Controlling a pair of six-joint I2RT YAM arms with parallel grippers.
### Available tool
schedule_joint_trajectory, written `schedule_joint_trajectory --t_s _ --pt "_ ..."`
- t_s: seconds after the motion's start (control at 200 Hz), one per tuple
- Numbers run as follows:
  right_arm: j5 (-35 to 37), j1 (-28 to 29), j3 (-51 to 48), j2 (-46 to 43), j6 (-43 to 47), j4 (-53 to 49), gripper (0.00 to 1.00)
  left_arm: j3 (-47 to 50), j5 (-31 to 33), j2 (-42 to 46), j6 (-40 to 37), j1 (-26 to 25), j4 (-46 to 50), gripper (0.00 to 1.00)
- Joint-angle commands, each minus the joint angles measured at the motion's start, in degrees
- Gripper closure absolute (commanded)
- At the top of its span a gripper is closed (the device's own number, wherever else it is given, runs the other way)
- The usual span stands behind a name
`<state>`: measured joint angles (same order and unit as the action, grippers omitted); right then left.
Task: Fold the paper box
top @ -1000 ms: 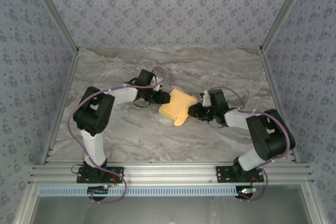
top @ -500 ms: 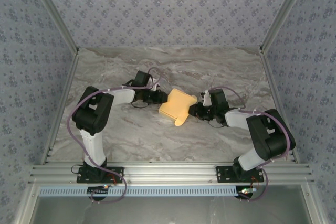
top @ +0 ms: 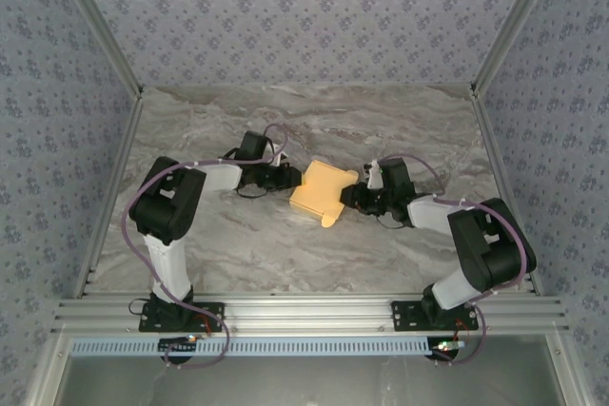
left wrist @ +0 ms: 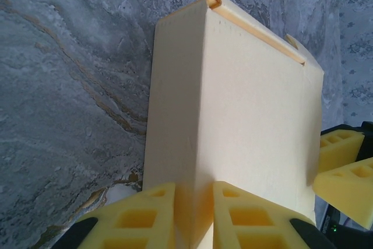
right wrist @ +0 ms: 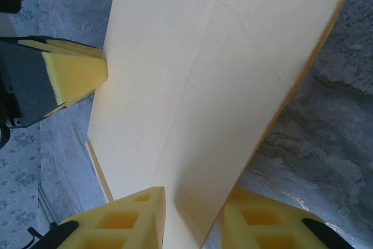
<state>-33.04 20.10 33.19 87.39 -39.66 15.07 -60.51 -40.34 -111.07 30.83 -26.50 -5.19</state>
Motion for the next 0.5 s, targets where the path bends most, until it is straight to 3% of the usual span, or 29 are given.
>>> schedule_joint_trajectory --t_s 0.0,0.235,0.495 --pt "-1.1 -0.2 2.1 -1.7 0.3 -1.2 0.69 2.0 0.6 -0.9 1.3 0.4 2.1 0.83" --pt "-0.9 -0.3 2.8 -1.4 0.6 -2.0 0.68 2.8 0.4 -1.2 1.6 1.0 1.4 0.84" --pt "-3.4 -0.1 2.4 -1.6 -3.1 2.1 0.81 3.5 -0.6 -1.3 1.5 1.9 0.9 0.85"
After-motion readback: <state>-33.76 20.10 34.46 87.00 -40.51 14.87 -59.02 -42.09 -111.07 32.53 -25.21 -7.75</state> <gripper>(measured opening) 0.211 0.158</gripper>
